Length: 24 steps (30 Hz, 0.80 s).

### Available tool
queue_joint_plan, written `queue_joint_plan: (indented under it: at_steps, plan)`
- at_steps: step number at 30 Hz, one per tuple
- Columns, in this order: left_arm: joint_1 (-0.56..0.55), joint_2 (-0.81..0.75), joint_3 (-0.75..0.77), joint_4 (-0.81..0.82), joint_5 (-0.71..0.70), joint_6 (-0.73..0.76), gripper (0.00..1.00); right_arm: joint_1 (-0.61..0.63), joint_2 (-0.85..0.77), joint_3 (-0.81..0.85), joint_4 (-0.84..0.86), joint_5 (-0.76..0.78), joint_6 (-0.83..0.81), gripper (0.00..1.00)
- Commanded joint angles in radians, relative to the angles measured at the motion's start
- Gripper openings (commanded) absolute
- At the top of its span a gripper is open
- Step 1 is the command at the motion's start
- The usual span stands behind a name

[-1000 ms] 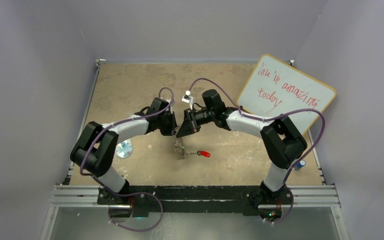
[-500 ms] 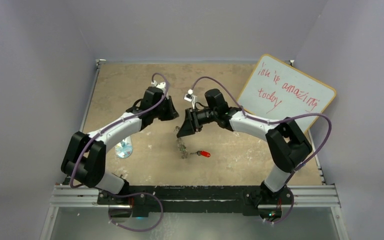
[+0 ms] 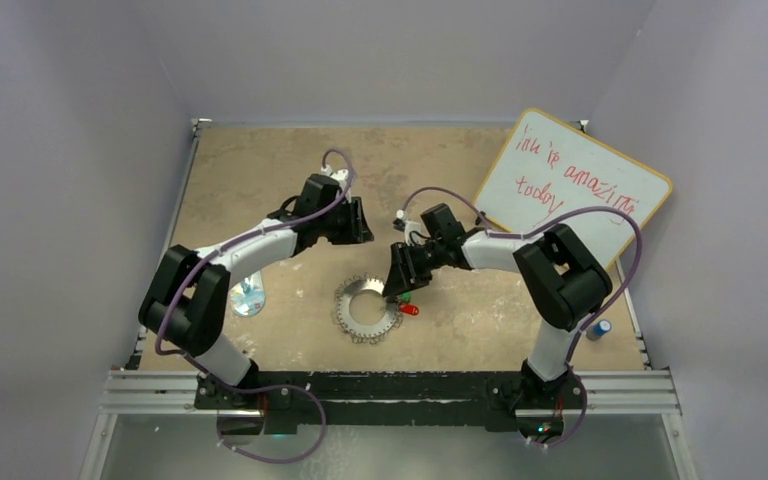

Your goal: Put the keys on the keyring

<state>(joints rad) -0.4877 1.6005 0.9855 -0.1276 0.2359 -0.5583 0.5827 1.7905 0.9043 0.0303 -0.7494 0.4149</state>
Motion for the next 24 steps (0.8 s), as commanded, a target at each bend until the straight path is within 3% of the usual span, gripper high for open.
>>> queue_joint_plan:
  at_steps: [1, 5, 11, 18, 24]
  plan:
    - [0.0, -0.058, 0.013, -0.021, -0.039, 0.036, 0.4, 0.013, -0.001, -0.002, 0.074, -0.12, 0.011, 0.5]
    - [0.001, -0.108, -0.033, -0.069, -0.133, 0.046, 0.45, 0.047, -0.003, 0.004, 0.111, -0.197, 0.042, 0.52]
    - [0.004, -0.218, -0.132, -0.146, -0.233, -0.01, 0.53, 0.034, -0.046, 0.053, -0.024, -0.067, -0.041, 0.6]
    - [0.005, -0.332, -0.296, -0.226, -0.208, -0.168, 0.6, -0.004, -0.075, 0.062, -0.053, 0.068, -0.074, 0.63]
    - [0.005, -0.391, -0.47, -0.139, -0.059, -0.324, 0.57, -0.006, -0.016, 0.068, -0.058, 0.095, -0.124, 0.58]
